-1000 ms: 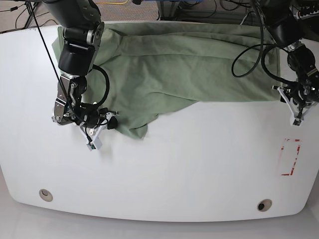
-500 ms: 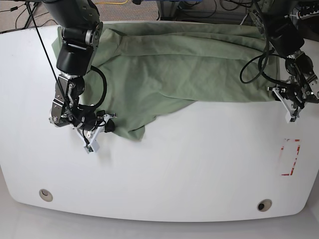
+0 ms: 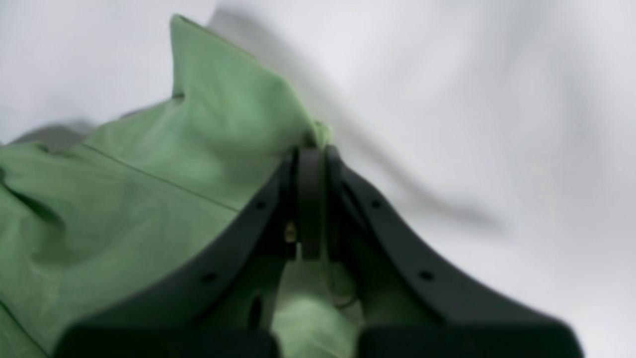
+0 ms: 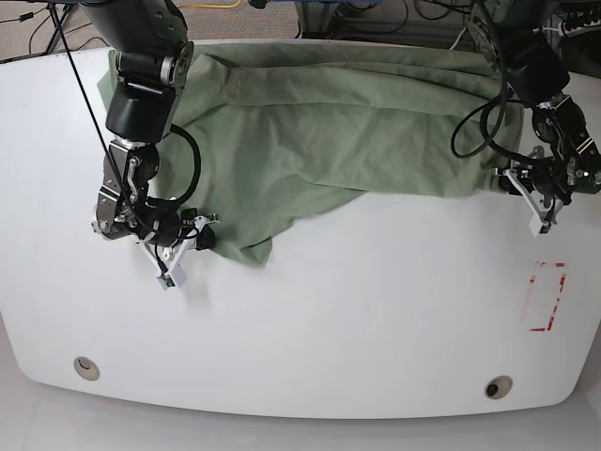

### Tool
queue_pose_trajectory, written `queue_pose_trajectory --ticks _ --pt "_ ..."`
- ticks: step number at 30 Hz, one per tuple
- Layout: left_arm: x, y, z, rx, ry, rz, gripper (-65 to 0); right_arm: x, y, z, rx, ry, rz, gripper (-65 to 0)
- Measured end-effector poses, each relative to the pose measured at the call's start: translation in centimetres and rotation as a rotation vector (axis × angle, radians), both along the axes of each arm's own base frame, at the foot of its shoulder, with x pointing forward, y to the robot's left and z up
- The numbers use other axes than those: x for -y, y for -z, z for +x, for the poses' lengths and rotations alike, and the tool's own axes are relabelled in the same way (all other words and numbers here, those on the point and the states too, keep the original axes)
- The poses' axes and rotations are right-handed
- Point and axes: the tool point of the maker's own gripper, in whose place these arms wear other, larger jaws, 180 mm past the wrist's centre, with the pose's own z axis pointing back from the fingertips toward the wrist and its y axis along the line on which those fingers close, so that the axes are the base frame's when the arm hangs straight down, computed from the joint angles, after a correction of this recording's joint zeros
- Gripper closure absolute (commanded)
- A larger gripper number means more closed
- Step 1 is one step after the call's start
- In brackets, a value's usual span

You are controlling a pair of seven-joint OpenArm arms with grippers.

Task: Layout the t-shirt on the table in an organized manner, then fold the t-shirt properly
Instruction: 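Grasp the shirt's hem fabric with both grippers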

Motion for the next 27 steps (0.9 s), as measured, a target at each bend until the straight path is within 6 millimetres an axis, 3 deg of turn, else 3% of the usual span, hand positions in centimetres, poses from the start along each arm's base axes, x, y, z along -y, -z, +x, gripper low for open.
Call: queue_pose_trajectory --ticks 4,9,16,27 --pt "-0.1 0.0 -0.3 -0.023 0.002 0.005 -27.1 0.0 0.0 0.0 0.0 0.0 0.0 -0.6" --pt "0.1 -0.2 -0.1 -0.009 0.003 -0.018 -38.9 0.0 0.1 -0.1 -0.003 0.0 0.0 -0.6" --pt "-0.6 -1.7 0.1 0.032 0.008 -0.026 -39.4 0.0 0.8 -0.9 -0.021 0.0 -0.001 -0.6" --pt "0.4 -1.2 0.1 0.018 0.034 -0.034 -39.3 0.0 1.4 -1.5 -0.034 0.002 0.002 -0.6"
